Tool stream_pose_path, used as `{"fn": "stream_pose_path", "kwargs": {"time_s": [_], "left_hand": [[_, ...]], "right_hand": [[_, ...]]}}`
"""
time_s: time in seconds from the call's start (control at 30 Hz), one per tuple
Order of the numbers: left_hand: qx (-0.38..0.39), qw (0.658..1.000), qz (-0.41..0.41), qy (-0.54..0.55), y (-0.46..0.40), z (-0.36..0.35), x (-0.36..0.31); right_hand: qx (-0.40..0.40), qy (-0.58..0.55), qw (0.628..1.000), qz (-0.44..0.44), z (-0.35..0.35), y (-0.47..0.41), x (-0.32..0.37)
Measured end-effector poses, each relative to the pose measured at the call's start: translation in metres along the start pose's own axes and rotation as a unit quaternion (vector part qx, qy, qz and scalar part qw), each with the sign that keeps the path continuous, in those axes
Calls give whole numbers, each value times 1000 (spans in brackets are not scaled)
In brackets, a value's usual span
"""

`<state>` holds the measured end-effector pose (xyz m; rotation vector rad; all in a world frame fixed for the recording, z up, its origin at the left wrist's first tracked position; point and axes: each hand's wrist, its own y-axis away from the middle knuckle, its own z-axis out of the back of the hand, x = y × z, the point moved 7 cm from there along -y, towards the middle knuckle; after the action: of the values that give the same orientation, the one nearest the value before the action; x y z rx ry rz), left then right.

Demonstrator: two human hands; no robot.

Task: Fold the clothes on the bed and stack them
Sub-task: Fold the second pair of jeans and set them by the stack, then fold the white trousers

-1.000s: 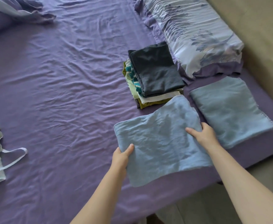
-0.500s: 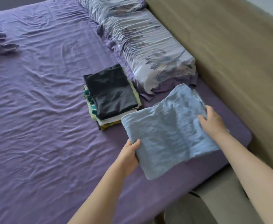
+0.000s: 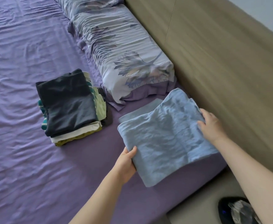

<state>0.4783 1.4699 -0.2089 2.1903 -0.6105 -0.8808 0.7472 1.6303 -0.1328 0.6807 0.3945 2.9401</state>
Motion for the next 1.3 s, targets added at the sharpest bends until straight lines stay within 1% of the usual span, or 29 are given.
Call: {"fn": "stream_pose_path", "kwargs": {"time_s": [0.07,0.1,0.13,0.17,0.2,0.23,0.27,0.3,0.33,0.37,0.4,0.47,0.67,0.8,0.87,1.0,1.07,1.13,1.23,1.3], "left_hand": [[-61,996,-19,-60,-7,5,1],[-107,987,-40,-114,-7,10,-1],[-159,967,-69,-187,-5,14,-6],[-217,928,-101,-286,-1,18,-14],[-270,865,-128,-403,4,18,-22],[-301,781,-159,-524,10,11,-29],[-295,691,-192,-632,13,-1,-32],[-260,616,-216,-711,11,-16,-28],[-211,567,-222,-765,7,-29,-19],[-165,539,-215,-798,1,-37,-7],[-133,527,-197,-816,-6,-40,3],[-110,528,-159,-827,-20,-37,17],[-110,522,-104,-840,-46,-22,21],[-101,516,-71,-848,-52,-25,20],[-99,512,-73,-850,-45,-28,17],[-87,507,-125,-849,-14,-28,10],[-94,524,-140,-835,9,-16,9],[-130,550,-134,-814,39,7,5],[-184,572,-99,-793,88,50,0],[-216,574,-88,-785,122,80,-7]], "right_hand": [[32,14,999,3,-16,-3,-8],[43,44,998,5,-24,-2,-12],[46,91,995,8,-31,1,-15],[41,144,989,15,-37,6,-17],[40,185,982,25,-43,12,-16],[50,206,976,42,-51,19,-12],[68,210,973,62,-61,25,-8],[93,208,971,79,-73,32,-3],[119,206,967,90,-85,37,1],[140,207,964,97,-96,42,4],[154,208,961,98,-105,44,5],[170,211,958,93,-119,44,5],[221,239,944,62,-142,25,6],[220,271,936,39,-142,26,13],[209,273,939,27,-140,33,21],[154,232,961,4,-136,57,44],[127,226,966,11,-139,78,60],[119,232,965,34,-146,105,81],[165,236,954,89,-170,155,120],[192,239,943,127,-185,190,149]]}}
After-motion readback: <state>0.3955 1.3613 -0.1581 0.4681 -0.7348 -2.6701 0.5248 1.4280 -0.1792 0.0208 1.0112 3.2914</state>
